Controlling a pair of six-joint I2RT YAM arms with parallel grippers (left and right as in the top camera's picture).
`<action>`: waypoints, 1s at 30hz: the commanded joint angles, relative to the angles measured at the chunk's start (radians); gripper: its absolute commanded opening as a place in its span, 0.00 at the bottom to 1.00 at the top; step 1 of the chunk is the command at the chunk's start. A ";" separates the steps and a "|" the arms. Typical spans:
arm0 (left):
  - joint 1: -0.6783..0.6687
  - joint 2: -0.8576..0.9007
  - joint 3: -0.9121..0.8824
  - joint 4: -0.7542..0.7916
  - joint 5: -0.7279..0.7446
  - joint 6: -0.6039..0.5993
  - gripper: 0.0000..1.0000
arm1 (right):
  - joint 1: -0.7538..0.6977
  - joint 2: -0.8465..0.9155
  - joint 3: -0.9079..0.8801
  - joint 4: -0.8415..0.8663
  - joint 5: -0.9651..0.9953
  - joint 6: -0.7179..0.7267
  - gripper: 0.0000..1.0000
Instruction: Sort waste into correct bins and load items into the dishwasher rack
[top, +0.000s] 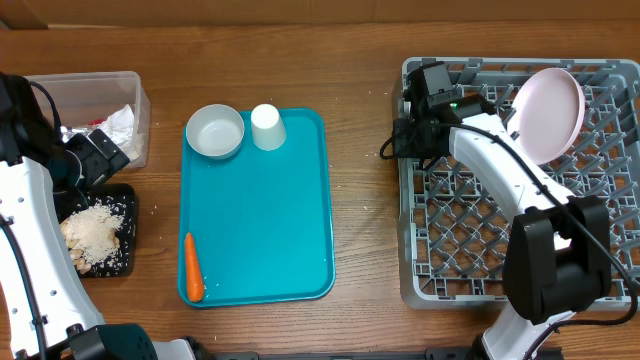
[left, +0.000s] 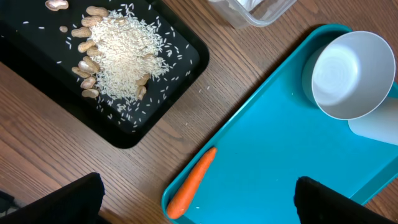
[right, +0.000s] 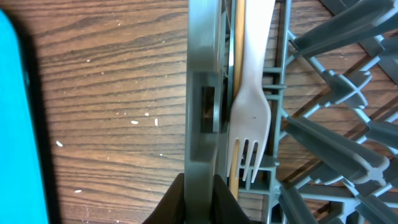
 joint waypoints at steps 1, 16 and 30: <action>0.003 0.000 -0.001 0.001 -0.011 -0.017 1.00 | 0.013 -0.010 0.011 0.034 -0.112 -0.138 0.05; 0.003 0.000 -0.001 0.001 -0.011 -0.017 1.00 | 0.013 -0.010 0.086 -0.041 -0.093 -0.163 0.23; 0.003 0.000 -0.001 0.001 -0.011 -0.017 1.00 | 0.017 -0.010 0.336 -0.273 -0.156 -0.091 0.96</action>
